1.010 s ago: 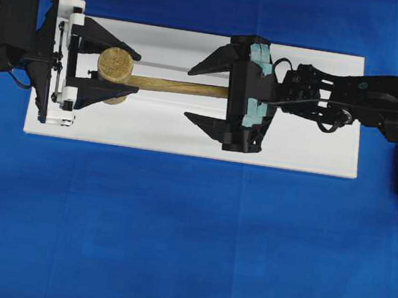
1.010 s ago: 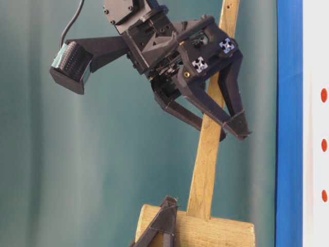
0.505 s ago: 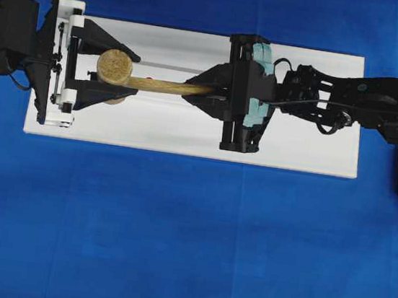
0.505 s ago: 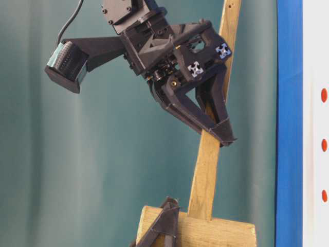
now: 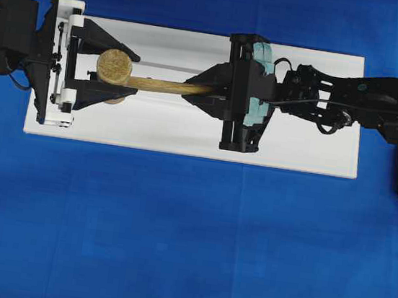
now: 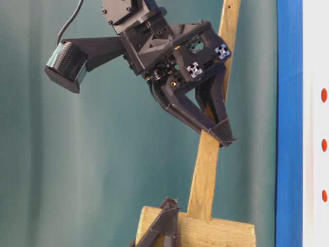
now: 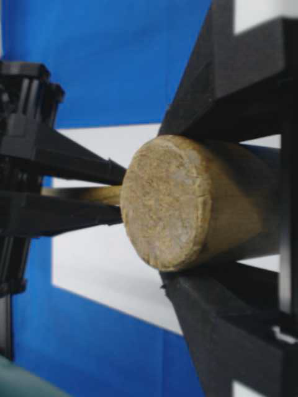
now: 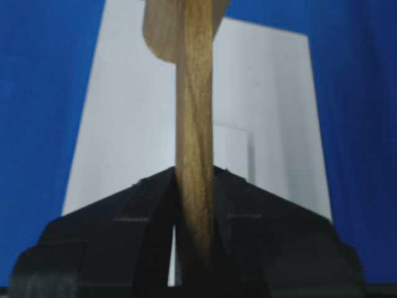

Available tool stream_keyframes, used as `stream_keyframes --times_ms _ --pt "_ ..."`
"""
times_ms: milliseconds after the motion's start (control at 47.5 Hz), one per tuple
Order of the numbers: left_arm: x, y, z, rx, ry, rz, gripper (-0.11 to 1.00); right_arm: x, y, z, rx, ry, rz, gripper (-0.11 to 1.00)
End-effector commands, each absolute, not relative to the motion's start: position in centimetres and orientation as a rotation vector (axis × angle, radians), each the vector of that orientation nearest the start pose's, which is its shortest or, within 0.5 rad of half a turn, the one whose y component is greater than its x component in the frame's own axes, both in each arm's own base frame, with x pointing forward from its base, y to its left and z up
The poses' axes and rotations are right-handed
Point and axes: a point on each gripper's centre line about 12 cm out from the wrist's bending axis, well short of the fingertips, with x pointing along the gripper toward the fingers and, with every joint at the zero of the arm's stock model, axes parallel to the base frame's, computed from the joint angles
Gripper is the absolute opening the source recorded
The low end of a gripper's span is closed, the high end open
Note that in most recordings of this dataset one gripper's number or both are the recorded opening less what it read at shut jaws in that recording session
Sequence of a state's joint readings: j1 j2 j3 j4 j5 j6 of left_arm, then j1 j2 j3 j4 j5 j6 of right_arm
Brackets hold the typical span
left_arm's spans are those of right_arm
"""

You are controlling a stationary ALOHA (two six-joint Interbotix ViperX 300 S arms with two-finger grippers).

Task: Hit the mark with a hammer.
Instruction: 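Close the right gripper on the handle and open the left gripper, then lift the mallet with the right gripper, head above the red dots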

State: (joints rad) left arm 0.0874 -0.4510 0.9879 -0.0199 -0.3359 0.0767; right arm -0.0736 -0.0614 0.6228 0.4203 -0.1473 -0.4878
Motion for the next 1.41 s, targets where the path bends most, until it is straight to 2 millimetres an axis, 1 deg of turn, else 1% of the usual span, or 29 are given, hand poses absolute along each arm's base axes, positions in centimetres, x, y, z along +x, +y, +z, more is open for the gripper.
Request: stream_keyframes --times_ms 0,105,147,168,295,526,631,779,884,1073,1326,1389 --pt "29.4 2.6 26.1 0.043 0.150 0.089 0.49 40.2 -3.9 23.7 -0.060 0.384 -0.130 0.03" --pt "28.9 2.5 26.2 0.045 0.140 0.088 0.78 39.8 -3.9 23.9 -0.051 0.373 -0.136 0.02" --pt "28.5 2.5 26.2 0.047 0.136 0.088 0.87 39.5 -3.9 24.0 -0.047 0.369 -0.139 0.02" --pt "28.3 2.5 26.2 0.047 0.134 0.090 0.88 39.3 -3.9 24.1 -0.044 0.364 -0.138 0.02" --pt "26.9 2.6 26.4 0.047 0.115 0.096 0.83 38.0 -3.9 24.8 -0.029 0.339 -0.148 0.02" --pt "23.8 2.3 27.1 0.045 0.081 0.098 0.84 35.0 -3.7 25.4 0.007 0.317 -0.155 0.02" --pt "22.6 2.2 27.1 0.044 0.094 0.096 0.84 33.6 -3.7 25.3 0.030 0.313 -0.162 0.02" --pt "21.2 2.0 26.9 0.039 0.131 0.094 0.84 32.4 -3.5 25.4 0.055 0.305 -0.164 0.02" --pt "20.5 1.9 26.7 0.036 0.154 0.092 0.83 32.2 -3.5 25.5 0.061 0.301 -0.165 0.02" --pt "20.2 1.9 26.6 0.036 0.157 0.092 0.84 32.5 -3.8 25.4 0.062 0.305 -0.173 0.02" --pt "20.2 1.9 26.5 0.036 0.161 0.092 0.83 32.6 -5.6 25.3 0.071 0.306 -0.229 0.02" --pt "20.2 1.9 26.4 0.035 0.163 0.092 0.83 32.6 -5.7 25.3 0.069 0.308 -0.230 0.02"
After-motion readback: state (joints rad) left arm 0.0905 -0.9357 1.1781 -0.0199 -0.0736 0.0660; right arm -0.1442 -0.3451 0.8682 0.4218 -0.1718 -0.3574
